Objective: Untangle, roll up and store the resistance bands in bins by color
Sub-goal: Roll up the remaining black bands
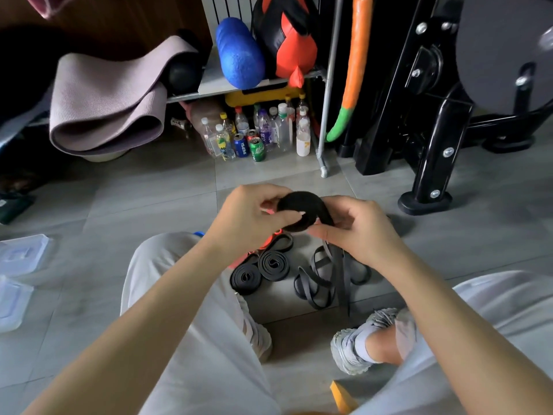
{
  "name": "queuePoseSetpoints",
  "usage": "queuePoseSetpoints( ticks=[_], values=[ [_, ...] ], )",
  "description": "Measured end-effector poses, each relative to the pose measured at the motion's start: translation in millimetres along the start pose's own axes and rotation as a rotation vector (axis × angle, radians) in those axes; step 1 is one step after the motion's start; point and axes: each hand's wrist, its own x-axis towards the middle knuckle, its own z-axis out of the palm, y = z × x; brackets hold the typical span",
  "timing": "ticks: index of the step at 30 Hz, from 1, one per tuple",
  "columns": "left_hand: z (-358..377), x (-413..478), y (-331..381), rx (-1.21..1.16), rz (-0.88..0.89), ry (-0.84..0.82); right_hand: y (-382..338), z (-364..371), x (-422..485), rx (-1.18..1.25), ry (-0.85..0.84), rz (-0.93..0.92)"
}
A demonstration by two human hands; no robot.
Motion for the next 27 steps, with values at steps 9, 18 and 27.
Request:
queuePoseSetpoints(
  ticks=[9,18,27],
  values=[
    [34,-14,-13,-0.993,-0.287,0.022,-5,12,-7,0.294,0.109,-0.025],
    [1,3,3,0.303,0.126,-0.171,6,8,0,-0.107,-0.044,-0.021],
    [2,3,-5,-0.327,0.025,0.141,5,7,-6,0.25,0.084,0.002]
  ],
)
